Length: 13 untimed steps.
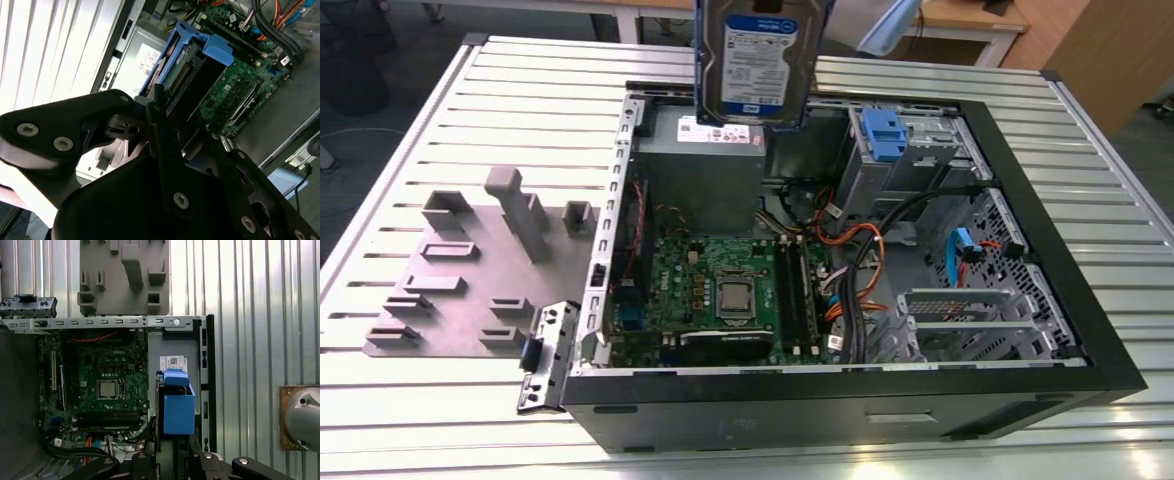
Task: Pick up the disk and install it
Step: 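Pick up the disk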
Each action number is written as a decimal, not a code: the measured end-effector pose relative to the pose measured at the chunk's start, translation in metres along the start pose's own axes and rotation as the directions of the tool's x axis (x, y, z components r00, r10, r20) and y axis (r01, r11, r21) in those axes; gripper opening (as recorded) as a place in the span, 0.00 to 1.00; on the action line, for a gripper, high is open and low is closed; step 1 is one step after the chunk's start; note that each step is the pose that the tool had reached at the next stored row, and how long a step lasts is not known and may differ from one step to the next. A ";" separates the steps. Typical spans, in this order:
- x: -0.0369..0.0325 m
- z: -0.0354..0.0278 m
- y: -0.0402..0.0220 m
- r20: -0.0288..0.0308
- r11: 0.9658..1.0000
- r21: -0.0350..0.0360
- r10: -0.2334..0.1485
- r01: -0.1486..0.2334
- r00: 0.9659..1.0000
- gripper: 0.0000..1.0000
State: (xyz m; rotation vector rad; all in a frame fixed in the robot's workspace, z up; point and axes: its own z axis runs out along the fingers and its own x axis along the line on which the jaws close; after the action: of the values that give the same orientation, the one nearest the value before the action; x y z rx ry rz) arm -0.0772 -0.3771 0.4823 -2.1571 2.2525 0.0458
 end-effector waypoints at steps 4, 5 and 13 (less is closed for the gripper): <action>-0.0006 0.0000 -0.0143 0.000 1.000 0.000 0.000 0.000 1.000 0.35; -0.0008 -0.0001 -0.0181 0.000 1.000 0.000 0.000 0.000 1.000 0.35; -0.0018 -0.0002 -0.0418 0.000 1.000 0.000 0.000 0.000 1.000 0.35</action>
State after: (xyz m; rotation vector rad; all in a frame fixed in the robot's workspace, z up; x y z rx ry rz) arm -0.0353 -0.3771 0.4823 -2.1569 2.2528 0.0458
